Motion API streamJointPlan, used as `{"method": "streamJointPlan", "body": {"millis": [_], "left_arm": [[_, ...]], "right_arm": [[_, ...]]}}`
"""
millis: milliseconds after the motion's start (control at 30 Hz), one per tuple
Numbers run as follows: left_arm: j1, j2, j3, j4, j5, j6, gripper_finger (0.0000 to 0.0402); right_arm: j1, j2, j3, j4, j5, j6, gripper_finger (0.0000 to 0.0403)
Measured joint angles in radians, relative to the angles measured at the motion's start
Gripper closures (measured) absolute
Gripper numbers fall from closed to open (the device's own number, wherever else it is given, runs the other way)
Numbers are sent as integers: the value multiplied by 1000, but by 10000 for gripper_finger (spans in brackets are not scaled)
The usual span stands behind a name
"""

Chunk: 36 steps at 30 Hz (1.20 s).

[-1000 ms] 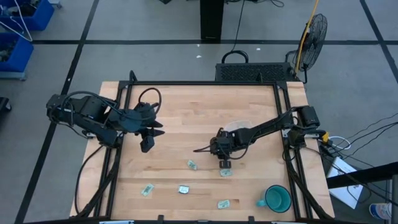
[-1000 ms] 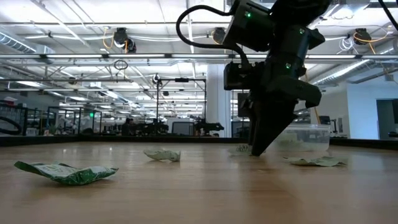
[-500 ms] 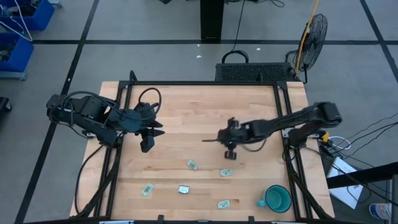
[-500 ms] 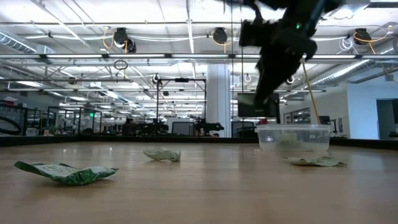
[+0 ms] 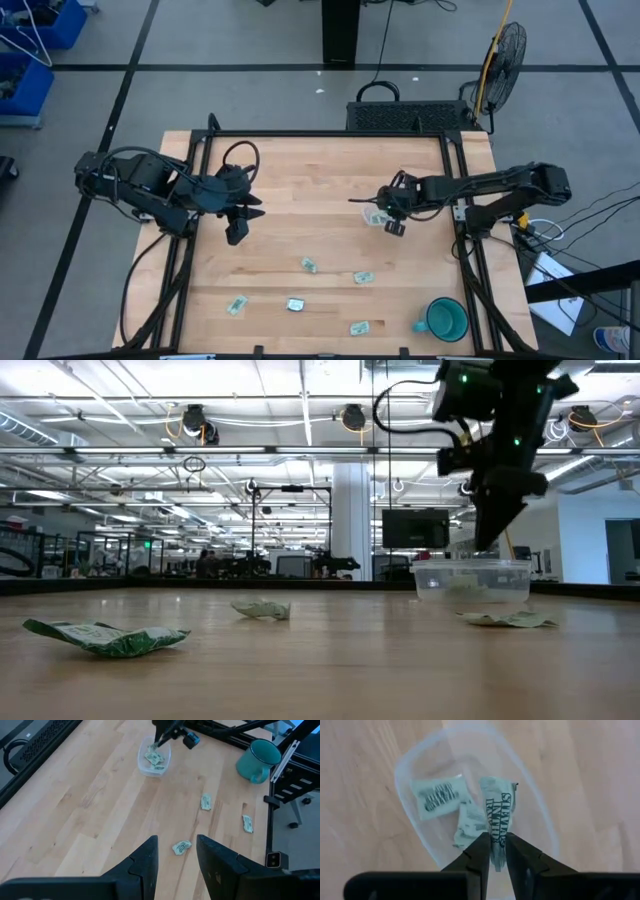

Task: Pick and place Stevia / Truvia into bins
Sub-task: Put the green stevia packet into the transparent bin

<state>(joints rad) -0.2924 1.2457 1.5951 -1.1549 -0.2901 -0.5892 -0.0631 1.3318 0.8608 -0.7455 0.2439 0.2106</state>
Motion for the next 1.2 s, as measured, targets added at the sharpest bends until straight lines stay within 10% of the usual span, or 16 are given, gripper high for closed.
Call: {"method": "streamJointPlan", "body": {"millis": [800, 1200], "left_arm": [[0, 0, 0, 0, 0, -19, 261], [0, 0, 0, 0, 0, -18, 261]], "right_arm": [[-113, 103, -63, 205, -144, -238, 346], [-113, 150, -63, 208, -143, -251, 284]]}}
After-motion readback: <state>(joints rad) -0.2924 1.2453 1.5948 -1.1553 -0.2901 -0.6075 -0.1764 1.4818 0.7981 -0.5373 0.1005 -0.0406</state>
